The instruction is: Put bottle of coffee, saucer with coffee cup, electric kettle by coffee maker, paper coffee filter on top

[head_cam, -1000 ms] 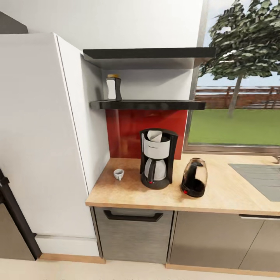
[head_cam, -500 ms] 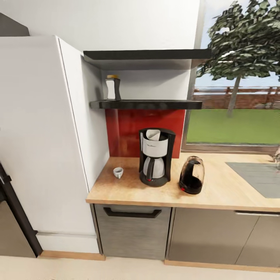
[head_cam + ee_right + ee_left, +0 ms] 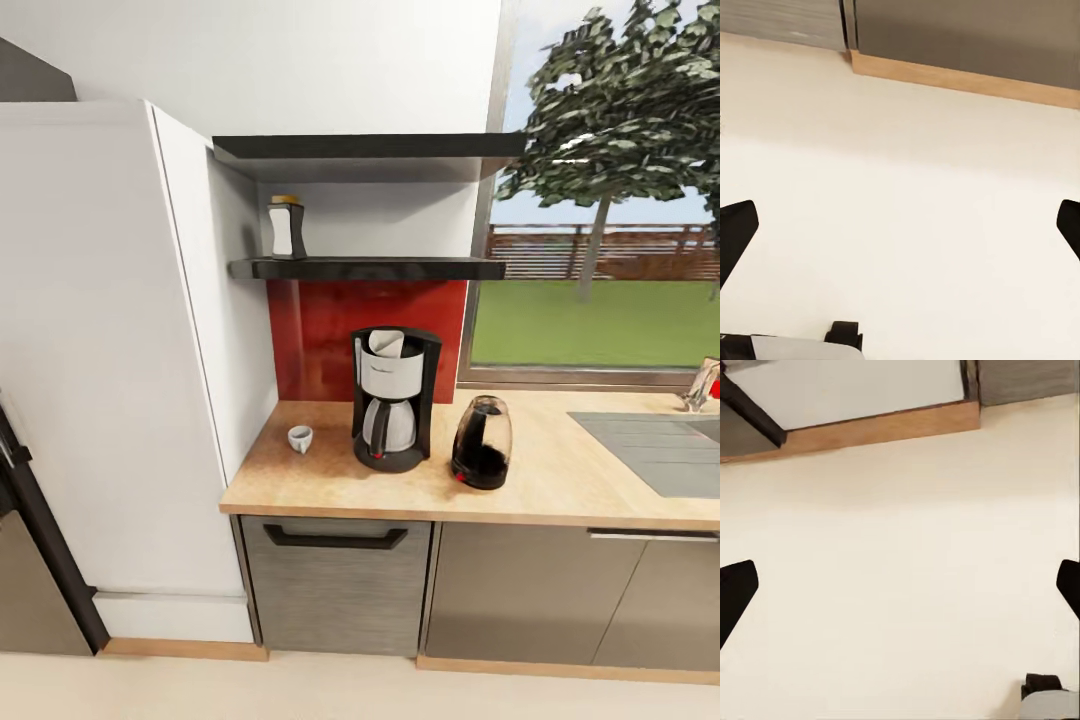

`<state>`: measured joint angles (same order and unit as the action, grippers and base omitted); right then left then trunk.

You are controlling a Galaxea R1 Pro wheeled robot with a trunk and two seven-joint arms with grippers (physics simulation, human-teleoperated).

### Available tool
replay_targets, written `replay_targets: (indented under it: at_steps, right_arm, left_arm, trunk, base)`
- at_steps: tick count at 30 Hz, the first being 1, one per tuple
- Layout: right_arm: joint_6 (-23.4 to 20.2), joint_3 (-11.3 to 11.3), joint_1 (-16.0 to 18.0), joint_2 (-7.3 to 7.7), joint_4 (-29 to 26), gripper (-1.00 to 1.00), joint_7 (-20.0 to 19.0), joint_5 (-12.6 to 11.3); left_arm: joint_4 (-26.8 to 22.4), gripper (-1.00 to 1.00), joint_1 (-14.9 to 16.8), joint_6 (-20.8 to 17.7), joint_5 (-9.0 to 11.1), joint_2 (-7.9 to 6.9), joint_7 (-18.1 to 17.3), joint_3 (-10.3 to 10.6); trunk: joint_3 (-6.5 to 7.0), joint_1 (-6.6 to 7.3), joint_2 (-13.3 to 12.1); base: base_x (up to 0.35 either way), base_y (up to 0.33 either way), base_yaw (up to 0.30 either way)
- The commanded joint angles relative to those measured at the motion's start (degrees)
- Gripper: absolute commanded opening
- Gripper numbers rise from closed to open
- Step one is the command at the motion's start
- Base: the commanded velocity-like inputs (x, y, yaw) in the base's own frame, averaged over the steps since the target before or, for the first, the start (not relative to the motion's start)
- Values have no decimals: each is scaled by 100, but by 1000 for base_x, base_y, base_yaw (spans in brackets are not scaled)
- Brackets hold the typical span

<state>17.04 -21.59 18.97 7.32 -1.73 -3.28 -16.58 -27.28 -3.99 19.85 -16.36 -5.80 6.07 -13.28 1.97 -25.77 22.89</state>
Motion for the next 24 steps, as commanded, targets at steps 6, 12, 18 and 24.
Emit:
replay_targets:
  at_steps: [6, 12, 18, 24]
  right_arm:
    - [19, -29, 1, 4, 10, 100, -47, -49]
    - [23, -36, 1, 1, 14, 100, -43, -47]
    - [22, -30, -6, 8, 15, 100, -41, -47]
    - [21, -31, -15, 15, 15, 100, -34, -47]
  left_arm:
    - [-688, 100, 30, 622, -60, 288, 22, -3]
    - [-1486, 100, 177, 800, -47, 497, -1, 23]
    - [-2305, 100, 392, 797, -44, 686, -8, 337]
    - [-3277, 100, 729, 740, -29, 847, 16, 609]
  trunk:
    - [-2, -2, 3]
    - [-2, -2, 3]
    - [-2, -2, 3]
    - [-2, -2, 3]
  base:
    - [0, 0, 0]
    - [0, 0, 0]
    - [0, 0, 0]
    - [0, 0, 0]
